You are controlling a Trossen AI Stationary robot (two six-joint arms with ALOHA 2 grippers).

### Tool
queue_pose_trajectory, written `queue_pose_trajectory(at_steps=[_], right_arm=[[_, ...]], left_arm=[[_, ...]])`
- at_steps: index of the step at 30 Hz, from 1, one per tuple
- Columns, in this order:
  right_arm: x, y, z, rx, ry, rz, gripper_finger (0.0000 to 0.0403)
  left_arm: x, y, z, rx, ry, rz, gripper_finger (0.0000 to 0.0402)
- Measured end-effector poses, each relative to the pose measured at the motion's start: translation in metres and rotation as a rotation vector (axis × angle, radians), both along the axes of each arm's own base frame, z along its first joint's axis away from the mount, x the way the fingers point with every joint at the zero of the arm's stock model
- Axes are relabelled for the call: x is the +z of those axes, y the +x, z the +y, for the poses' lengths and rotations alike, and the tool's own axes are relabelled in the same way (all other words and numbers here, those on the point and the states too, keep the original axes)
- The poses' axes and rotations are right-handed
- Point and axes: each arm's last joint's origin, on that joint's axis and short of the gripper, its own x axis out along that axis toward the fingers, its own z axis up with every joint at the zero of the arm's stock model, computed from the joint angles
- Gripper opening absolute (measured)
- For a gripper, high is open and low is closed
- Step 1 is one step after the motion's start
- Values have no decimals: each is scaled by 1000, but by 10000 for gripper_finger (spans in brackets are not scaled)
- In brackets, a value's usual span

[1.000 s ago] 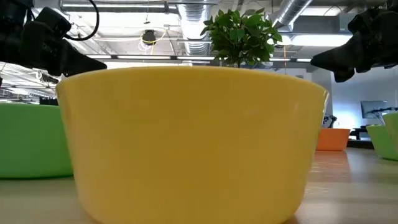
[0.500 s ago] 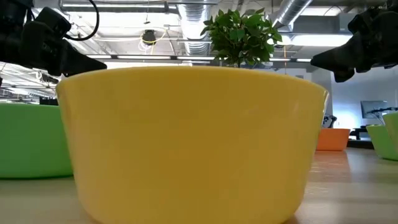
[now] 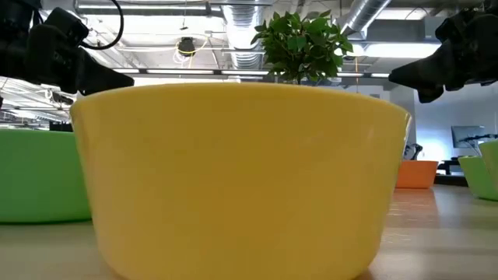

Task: Pick & Place Mini bowls
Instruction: Put the orange bowl on the shelf

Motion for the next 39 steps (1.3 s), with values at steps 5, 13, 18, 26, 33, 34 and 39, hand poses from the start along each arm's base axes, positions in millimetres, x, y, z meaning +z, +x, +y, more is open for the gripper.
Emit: queue_pose_trajectory(at_steps=[5, 13, 18, 26, 33, 34, 39], right_arm=[[0, 0, 0, 0, 0, 0, 71], [0, 0, 0, 0, 0, 0, 71], [0, 0, 0, 0, 0, 0, 71], [0, 0, 0, -4, -2, -4, 71], [2, 0, -1, -7, -1, -17, 71], [2, 0, -1, -12, -2, -17, 71], [2, 0, -2, -31, -19, -13, 71]], left_arm=[[4, 0, 0, 4, -9, -41, 30], [14, 0, 0, -1, -34, -149, 30], [19, 0, 0, -19, -64, -208, 30], [44, -1, 0, -20, -59, -266, 59], [87, 15, -4, -20, -18, -86, 130], [94, 19, -5, -21, -10, -44, 137], [123, 40, -11, -47, -1, 169, 148]])
